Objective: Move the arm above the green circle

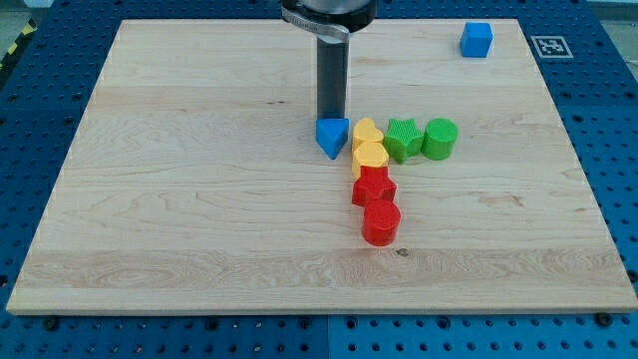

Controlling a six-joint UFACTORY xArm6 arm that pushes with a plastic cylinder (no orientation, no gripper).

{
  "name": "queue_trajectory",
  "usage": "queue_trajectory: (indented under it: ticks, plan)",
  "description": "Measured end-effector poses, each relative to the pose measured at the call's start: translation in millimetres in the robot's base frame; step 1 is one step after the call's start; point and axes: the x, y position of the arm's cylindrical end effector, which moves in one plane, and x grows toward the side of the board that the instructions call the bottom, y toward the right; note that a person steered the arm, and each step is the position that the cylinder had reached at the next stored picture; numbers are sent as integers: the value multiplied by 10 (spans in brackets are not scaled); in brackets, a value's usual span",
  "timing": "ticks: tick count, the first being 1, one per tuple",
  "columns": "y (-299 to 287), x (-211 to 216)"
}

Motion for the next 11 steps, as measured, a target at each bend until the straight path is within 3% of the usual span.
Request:
queue_trajectory:
  ticks: [2,7,11]
  plan:
    - [131,-244]
    - [477,-244]
    - [1900,-253]
